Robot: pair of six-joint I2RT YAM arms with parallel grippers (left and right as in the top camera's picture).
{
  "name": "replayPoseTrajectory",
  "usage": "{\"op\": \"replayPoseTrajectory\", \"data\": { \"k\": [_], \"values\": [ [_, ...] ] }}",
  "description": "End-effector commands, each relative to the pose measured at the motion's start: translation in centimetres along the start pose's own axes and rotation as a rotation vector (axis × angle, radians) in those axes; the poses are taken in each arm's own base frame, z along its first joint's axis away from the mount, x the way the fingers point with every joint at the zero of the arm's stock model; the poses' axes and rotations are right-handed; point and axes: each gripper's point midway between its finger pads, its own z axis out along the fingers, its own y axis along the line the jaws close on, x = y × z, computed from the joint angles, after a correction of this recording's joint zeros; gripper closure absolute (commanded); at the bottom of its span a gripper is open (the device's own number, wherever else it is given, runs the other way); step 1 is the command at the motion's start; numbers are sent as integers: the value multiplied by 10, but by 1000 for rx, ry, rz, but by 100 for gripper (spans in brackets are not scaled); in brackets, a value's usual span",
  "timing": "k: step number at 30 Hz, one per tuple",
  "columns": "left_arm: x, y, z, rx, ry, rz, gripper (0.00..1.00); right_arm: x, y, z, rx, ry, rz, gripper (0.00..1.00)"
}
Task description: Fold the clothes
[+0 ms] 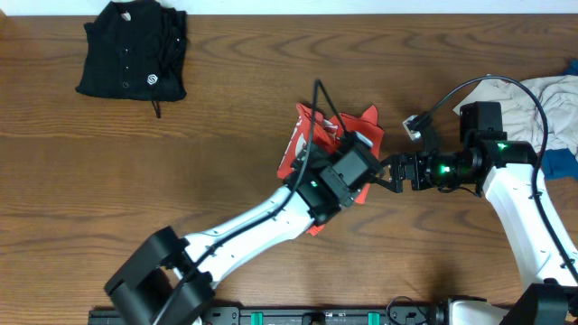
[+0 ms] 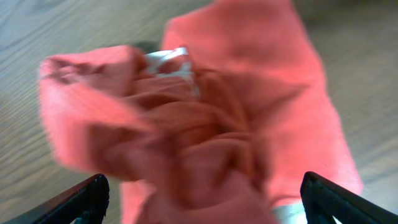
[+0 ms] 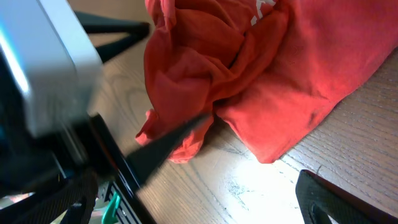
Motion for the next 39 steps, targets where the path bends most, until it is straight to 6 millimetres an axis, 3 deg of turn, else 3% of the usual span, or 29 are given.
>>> {"op": "replayPoseTrajectory", "data": {
  "k": [1, 5, 12, 15, 18, 25, 28, 39],
  "values": [
    [-15, 40, -21, -82, -57, -133, 2, -1, 6, -2, -5, -8, -39, 1],
    [-9, 95, -37, -221, -54, -291, 2, -3, 5, -2, -5, -13, -23, 1],
    [24, 207, -73, -453, -41, -655, 2, -3, -3, 5, 86, 1, 73, 1],
    [42, 243, -85, -505, -31, -783, 2, -3, -5, 16, 172, 13, 90, 1],
    [61, 266, -90, -527, 5, -860, 2, -10, 9, 35, 210, 1, 53, 1],
    [110, 297, -93, -567, 124, -1058, 2, -14, 31, 73, 394, -60, -18, 1],
    [118, 301, -93, -557, 144, -1092, 2, -12, 36, 88, 385, -48, -15, 1],
    [122, 302, -93, -556, 158, -1102, 2, 17, 18, 148, 438, 107, 33, 1]
  ]
}}
